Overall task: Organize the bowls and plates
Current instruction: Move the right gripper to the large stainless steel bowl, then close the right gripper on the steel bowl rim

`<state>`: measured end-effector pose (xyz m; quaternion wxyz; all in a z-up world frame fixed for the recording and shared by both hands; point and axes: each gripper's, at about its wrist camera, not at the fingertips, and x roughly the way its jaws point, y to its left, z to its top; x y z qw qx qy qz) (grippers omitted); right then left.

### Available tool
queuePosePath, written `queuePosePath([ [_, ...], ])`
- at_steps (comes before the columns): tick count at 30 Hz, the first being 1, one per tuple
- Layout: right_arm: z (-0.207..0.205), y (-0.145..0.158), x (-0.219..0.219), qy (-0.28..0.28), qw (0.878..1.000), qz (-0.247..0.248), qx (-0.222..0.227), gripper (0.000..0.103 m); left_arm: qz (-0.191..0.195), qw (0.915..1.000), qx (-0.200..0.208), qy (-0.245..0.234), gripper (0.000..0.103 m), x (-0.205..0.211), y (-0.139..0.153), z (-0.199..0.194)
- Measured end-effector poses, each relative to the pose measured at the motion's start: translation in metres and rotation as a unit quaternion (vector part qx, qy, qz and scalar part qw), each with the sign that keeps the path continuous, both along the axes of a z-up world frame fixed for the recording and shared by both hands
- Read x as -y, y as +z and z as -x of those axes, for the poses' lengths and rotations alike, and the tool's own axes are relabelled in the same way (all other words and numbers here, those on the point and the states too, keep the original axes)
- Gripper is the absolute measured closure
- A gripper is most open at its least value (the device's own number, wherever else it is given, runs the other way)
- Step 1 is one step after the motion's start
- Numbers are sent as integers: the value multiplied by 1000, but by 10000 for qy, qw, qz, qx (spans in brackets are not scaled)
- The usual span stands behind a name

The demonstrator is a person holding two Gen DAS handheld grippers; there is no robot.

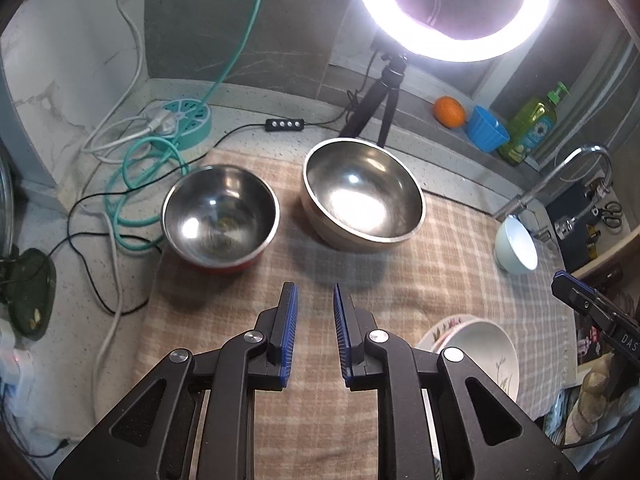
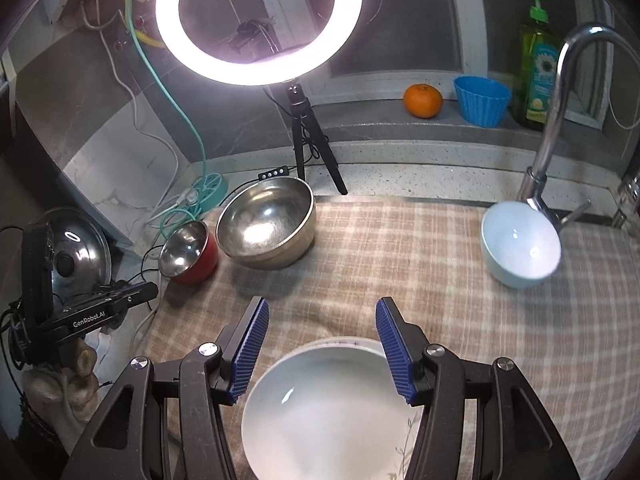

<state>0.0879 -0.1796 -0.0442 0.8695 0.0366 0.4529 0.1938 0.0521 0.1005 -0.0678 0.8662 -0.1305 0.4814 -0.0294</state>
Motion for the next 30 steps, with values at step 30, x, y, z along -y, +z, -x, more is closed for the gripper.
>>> queuePosePath([
  [30,-149,-78,-50,-145,9884,-658,-1361,73,375,9969,-694,-5,86,-20,-48,-138],
])
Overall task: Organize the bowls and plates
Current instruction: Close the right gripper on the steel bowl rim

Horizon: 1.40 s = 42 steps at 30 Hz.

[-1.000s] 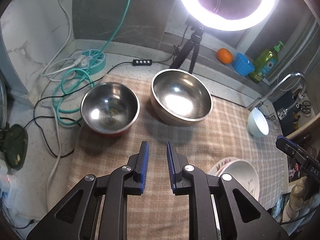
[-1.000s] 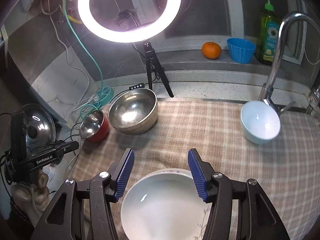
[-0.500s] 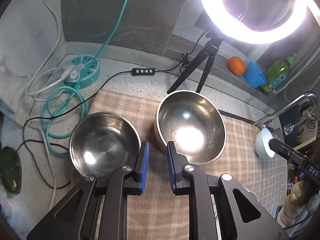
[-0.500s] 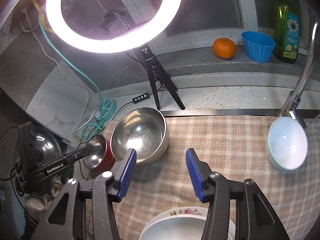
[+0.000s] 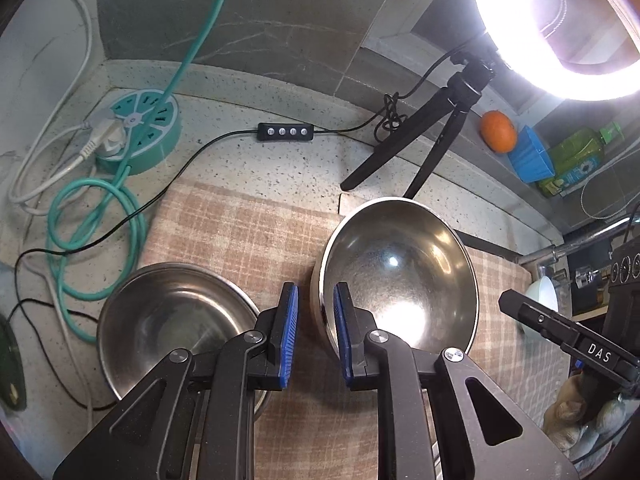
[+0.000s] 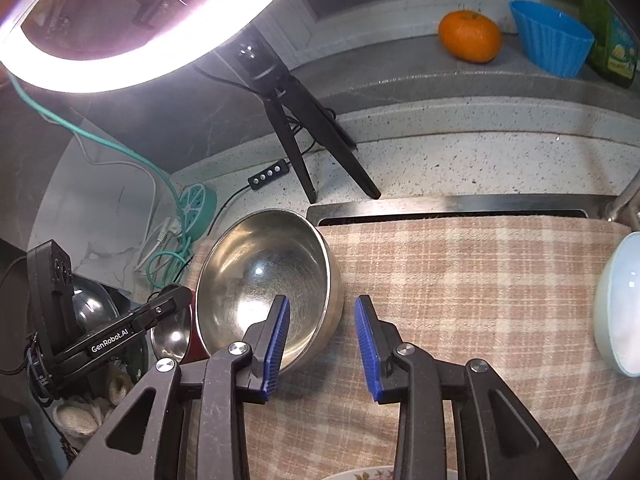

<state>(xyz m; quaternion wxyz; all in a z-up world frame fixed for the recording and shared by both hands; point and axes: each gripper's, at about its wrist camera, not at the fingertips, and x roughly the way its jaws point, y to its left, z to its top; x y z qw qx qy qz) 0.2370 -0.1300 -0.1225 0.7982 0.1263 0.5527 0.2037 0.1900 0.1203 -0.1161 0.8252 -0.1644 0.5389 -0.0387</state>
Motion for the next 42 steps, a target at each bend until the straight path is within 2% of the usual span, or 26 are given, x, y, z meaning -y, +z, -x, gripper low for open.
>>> queuePosePath([
  [10,-10,-18,-14,99,9996,96,-234,86,-106,9999,-92,-83,87,4,-8,-10],
  [12,-12,-20,-16,122,9995,131,-262,89,-148,9998,-110,-104,92,5,-10,-11],
  [18,-13,-23,-18,155,9992,209,-290,96,-84,9997,-179,-153,94,8,-13,-13],
  [29,-11,-21,-16,90,9990,223,-370,97,-95,9997,-165,-132,94,11,-10,-6],
  [42,16,2,-19,153,9995,211,-190,96,-55,9999,32,-112,94,9,12,14],
])
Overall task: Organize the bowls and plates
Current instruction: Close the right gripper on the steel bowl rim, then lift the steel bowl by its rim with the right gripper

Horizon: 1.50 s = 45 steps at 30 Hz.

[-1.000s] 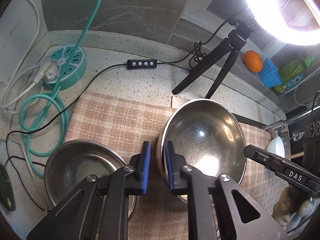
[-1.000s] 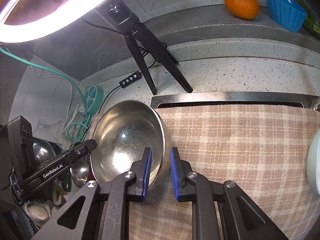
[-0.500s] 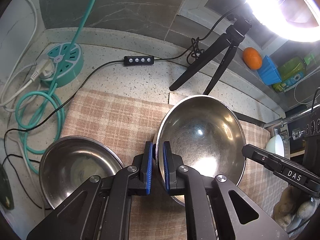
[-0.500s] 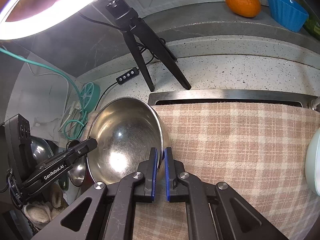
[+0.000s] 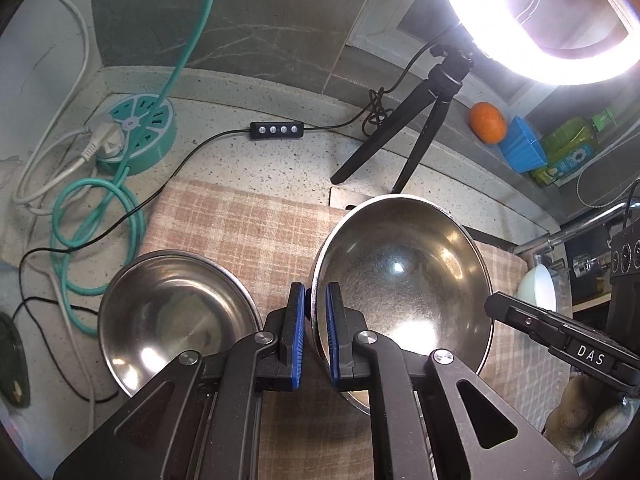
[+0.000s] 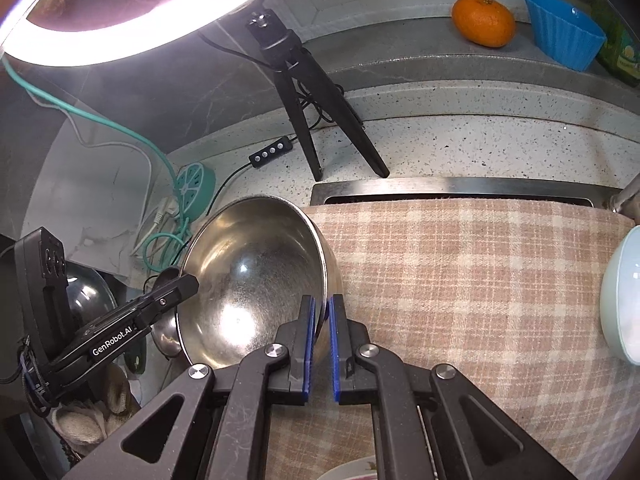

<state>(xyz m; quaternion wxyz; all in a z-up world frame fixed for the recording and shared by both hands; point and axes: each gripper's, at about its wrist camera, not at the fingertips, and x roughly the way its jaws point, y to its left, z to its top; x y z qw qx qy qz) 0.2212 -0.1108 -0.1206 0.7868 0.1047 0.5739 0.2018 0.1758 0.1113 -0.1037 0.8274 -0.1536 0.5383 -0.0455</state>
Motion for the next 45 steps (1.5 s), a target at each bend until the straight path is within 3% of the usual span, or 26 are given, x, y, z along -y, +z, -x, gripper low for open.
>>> queuePosePath([
  [21,54,25,-9,246,9997,-67,11,96,11,9998,174,77,94,-8,21,61],
  [45,118,-9,-13,432,9985,96,-332,96,9,9996,-135,236,94,-11,-6,122],
])
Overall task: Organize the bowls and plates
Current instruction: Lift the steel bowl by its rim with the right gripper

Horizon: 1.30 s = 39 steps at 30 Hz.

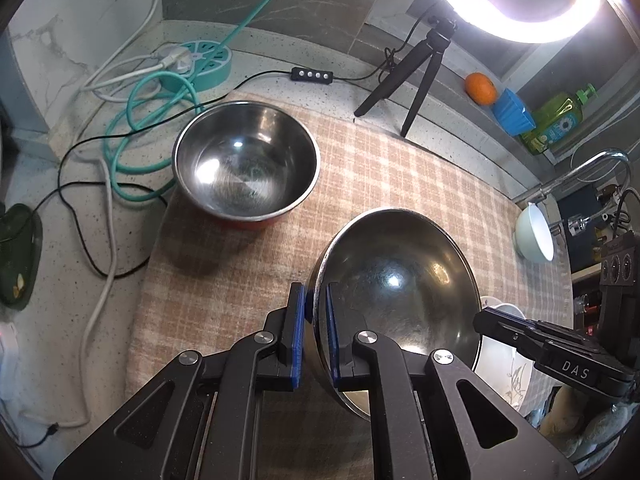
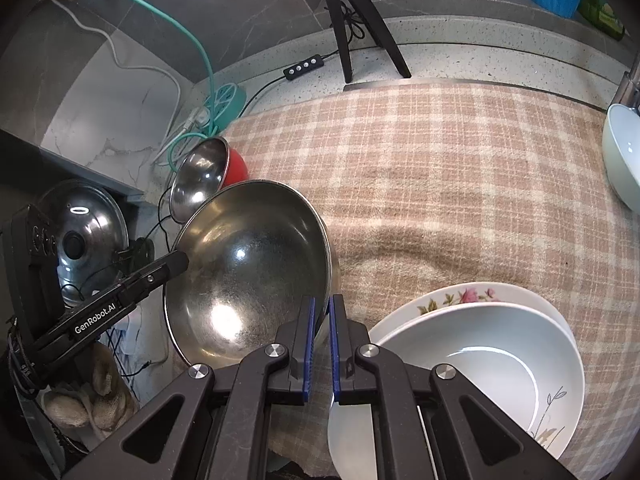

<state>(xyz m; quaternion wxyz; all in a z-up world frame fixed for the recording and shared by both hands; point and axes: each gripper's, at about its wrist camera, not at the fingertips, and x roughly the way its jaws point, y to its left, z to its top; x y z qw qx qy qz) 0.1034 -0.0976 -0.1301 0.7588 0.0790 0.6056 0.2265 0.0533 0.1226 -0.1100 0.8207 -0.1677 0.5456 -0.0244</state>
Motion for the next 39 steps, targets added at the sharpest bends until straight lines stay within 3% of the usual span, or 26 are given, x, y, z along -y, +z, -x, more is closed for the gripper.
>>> queuePosePath([
  [39,7,-12,-15,317,9988,346,135,96,-117,9999,-82,34,94,-3,-17,10],
])
